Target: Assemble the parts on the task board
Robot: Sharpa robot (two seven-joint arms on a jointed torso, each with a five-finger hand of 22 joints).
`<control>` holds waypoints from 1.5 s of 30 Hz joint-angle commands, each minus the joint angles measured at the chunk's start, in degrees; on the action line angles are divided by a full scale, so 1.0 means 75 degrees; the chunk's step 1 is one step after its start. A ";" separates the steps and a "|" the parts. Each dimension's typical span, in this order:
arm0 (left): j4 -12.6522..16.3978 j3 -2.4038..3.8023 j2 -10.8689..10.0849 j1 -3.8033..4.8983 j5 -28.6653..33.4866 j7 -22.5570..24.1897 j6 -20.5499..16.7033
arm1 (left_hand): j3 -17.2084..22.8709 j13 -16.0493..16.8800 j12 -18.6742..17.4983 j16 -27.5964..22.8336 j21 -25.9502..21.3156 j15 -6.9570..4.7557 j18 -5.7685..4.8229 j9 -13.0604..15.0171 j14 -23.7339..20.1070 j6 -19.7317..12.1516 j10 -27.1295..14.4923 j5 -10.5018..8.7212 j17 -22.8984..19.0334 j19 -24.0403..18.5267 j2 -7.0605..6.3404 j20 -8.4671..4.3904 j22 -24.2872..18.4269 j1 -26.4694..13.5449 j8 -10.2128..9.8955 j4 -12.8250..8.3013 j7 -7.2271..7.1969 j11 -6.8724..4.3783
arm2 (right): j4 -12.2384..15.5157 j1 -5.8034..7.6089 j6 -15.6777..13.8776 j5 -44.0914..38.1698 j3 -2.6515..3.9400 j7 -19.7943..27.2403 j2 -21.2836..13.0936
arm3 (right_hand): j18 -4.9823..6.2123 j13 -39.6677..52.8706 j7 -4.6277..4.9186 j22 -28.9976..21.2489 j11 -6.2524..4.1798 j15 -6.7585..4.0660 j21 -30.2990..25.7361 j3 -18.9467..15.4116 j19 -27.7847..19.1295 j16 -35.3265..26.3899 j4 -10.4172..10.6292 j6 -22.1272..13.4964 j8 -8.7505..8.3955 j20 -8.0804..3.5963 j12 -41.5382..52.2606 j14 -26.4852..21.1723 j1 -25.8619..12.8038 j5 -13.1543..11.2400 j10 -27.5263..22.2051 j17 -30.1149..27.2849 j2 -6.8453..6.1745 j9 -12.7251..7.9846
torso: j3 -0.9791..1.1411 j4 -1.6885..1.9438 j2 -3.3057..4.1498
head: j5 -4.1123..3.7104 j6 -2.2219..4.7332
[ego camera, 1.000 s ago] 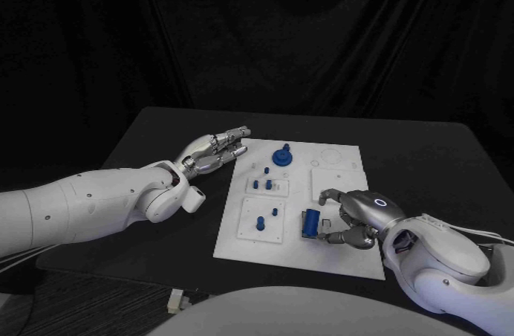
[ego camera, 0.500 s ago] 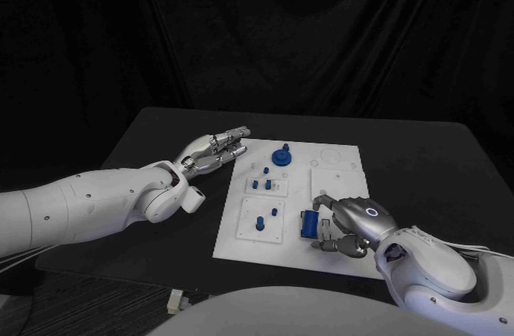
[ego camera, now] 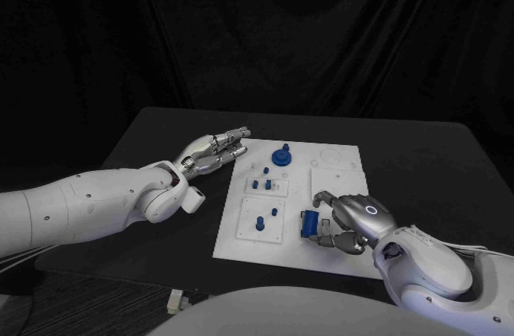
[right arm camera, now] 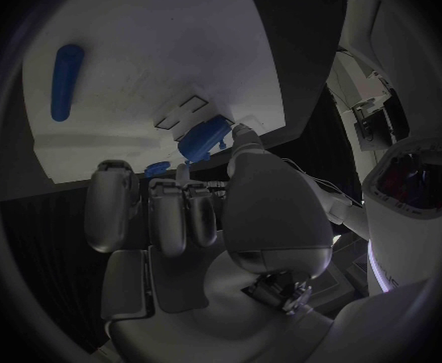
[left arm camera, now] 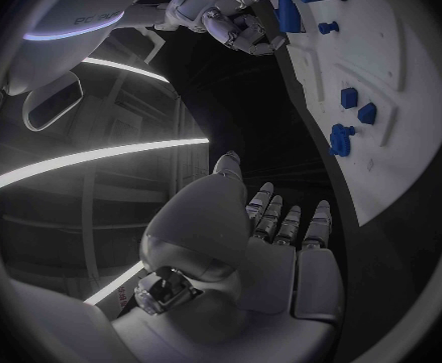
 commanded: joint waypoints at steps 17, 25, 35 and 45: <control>0.0006 0.0008 0.0030 -0.0015 0.0007 0.0935 0.0161 | 0.0065 0.0007 0.0026 -0.0028 0.0031 0.0100 0.0132 0.0010 -0.0003 0.0039 -0.0010 0.0054 -0.0012 -0.0010 0.0026 0.0088 0.0014 0.0145 0.0022 -0.0022 0.0040 0.0082 | -0.0117 -0.0064 0.0193 -0.0135 0.0002 -0.0200 0.0135 | 0.0053 0.2012 -0.0021 0.1374 0.0039 0.0011 -0.0078 0.0018 -0.0049 -0.0036 -0.0005 -0.0053 0.0155 0.0025 0.0027 0.0706 0.0070 0.0255 0.0797 0.1655 0.0078 -0.0202 | 0.0001 0.0003 0.0003 | -0.0016 0.0000; 0.0003 0.0008 0.0036 -0.0018 0.0007 0.0930 0.0178 | 0.0073 0.0007 0.0023 -0.0028 0.0032 0.0110 0.0131 0.0011 -0.0003 0.0059 -0.0011 0.0063 -0.0012 -0.0008 0.0027 0.0096 0.0015 0.0164 0.0024 -0.0023 0.0053 0.0089 | -0.0150 -0.0071 0.0225 -0.0135 0.0002 -0.0165 0.0187 | 0.0051 0.2012 -0.0028 0.1379 0.0032 0.0008 -0.0076 0.0021 -0.0037 -0.0029 -0.0024 0.0110 0.0409 0.0022 0.0027 0.0711 0.0274 0.0877 0.0797 0.1669 0.0150 -0.0533 | 0.0002 0.0006 -0.0001 | -0.0014 0.0000; -0.0003 0.0008 0.0045 -0.0023 0.0007 0.0923 0.0202 | 0.0082 0.0007 0.0024 -0.0028 0.0034 0.0122 0.0130 0.0012 -0.0003 0.0067 -0.0010 0.0069 -0.0012 -0.0006 0.0035 0.0104 0.0018 0.0180 0.0024 -0.0021 0.0063 0.0096 | -0.0187 -0.0075 0.0218 -0.0133 0.0002 -0.0091 0.0214 | 0.0043 0.2012 -0.0072 0.1392 -0.0009 -0.0029 -0.0058 0.0033 -0.0007 -0.0010 -0.0041 0.0458 0.0791 -0.0008 0.0027 0.0724 0.0569 0.2646 0.0797 0.1705 0.0205 -0.1254 | 0.0002 0.0006 0.0001 | -0.0002 0.0000; -0.0016 0.0008 0.0055 -0.0034 0.0007 0.0910 0.0228 | 0.0087 0.0007 0.0027 -0.0028 0.0036 0.0129 0.0130 0.0012 -0.0003 0.0067 -0.0009 0.0071 -0.0012 -0.0004 0.0039 0.0109 0.0020 0.0186 0.0024 -0.0020 0.0066 0.0099 | -0.0168 -0.0076 -0.0024 -0.0011 0.0002 0.0070 0.0201 | 0.0025 0.2012 -0.0084 0.1420 -0.0028 -0.0044 0.0019 0.0204 0.0047 0.0028 -0.0017 0.0934 0.0950 -0.0026 0.0027 0.0747 0.0576 0.3845 0.0797 0.1781 0.0252 -0.1877 | 0.0002 0.0005 0.0000 | 0.0008 0.0000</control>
